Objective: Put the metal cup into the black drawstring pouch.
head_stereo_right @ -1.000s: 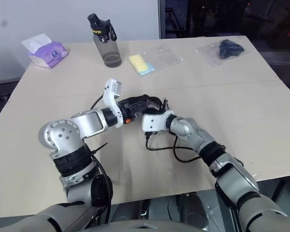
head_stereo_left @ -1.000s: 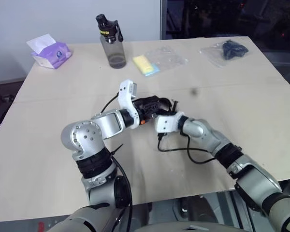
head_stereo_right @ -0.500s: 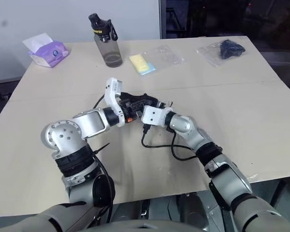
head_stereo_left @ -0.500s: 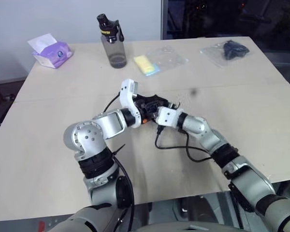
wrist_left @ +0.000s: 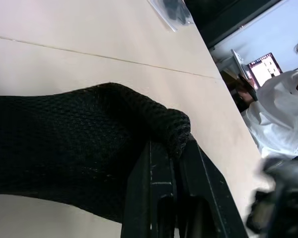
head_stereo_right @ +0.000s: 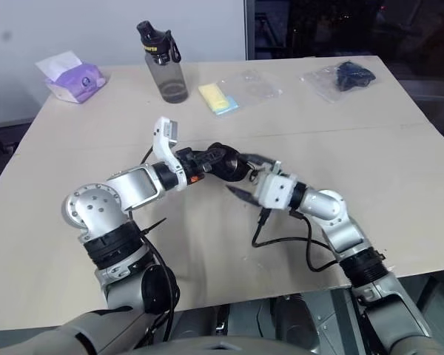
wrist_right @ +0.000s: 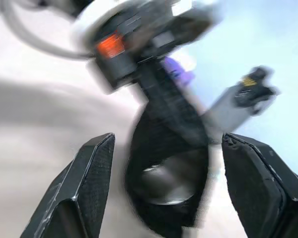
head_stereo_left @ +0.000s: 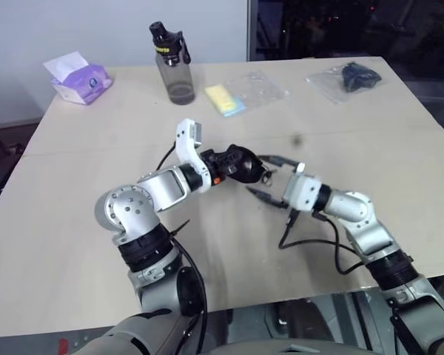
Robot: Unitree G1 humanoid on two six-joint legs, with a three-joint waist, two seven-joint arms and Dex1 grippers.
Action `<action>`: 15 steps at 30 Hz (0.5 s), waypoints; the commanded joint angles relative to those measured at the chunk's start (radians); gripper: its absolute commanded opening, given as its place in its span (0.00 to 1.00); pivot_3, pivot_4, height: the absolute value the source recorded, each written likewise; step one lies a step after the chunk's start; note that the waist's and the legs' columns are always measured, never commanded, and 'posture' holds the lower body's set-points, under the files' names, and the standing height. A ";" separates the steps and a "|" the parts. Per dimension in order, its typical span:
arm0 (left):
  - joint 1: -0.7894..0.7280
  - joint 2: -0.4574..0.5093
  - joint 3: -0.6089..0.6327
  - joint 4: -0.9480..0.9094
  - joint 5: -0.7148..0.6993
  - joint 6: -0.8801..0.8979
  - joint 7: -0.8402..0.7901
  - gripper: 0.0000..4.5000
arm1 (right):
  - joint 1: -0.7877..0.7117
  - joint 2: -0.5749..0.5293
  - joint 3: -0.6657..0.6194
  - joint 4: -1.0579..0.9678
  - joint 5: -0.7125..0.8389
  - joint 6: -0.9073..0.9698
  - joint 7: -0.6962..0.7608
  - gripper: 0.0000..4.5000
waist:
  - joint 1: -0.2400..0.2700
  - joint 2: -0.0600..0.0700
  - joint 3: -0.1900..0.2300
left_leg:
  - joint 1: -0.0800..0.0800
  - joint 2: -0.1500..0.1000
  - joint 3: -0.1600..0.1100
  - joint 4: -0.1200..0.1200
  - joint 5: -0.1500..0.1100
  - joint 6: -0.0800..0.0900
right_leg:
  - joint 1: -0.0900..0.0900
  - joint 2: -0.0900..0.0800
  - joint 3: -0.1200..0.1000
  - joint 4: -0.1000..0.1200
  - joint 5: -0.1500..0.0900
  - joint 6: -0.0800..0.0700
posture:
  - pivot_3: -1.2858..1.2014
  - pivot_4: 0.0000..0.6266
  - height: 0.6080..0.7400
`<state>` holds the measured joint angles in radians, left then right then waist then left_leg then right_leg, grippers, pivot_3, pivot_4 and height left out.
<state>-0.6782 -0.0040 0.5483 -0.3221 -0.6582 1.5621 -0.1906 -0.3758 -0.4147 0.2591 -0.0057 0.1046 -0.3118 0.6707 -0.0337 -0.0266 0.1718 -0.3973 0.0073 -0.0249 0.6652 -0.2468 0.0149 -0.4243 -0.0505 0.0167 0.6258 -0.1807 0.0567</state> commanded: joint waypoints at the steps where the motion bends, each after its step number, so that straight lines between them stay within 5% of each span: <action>1: -0.011 0.004 0.010 -0.039 -0.025 0.000 0.002 0.00 | 0.046 -0.015 -0.020 -0.014 0.038 0.117 0.026 0.77 | 0.002 0.000 0.000 | 0.001 0.000 0.000 0.000 0.000 0.000 | 0.001 0.000 -0.001 -0.001 0.000 0.000 | 0.52 0.24 1.00; 15: -0.007 -0.006 0.050 -0.086 -0.038 0.031 0.030 0.00 | -0.048 0.292 -0.081 0.364 0.030 0.220 -0.153 0.77 | 0.001 0.000 0.000 | 0.001 0.000 0.000 0.000 0.000 0.000 | 0.001 0.000 -0.002 -0.001 0.000 0.000 | 0.52 0.24 1.00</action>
<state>-0.6766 -0.0068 0.5935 -0.3556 -0.6728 1.5890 -0.1603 -0.4042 -0.1310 0.2108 0.3518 0.1113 -0.0901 0.5174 -0.0327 -0.0265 0.1721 -0.3967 0.0071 -0.0254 0.6654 -0.2468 0.0149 -0.4228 -0.0509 0.0153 0.6246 -0.1807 0.0566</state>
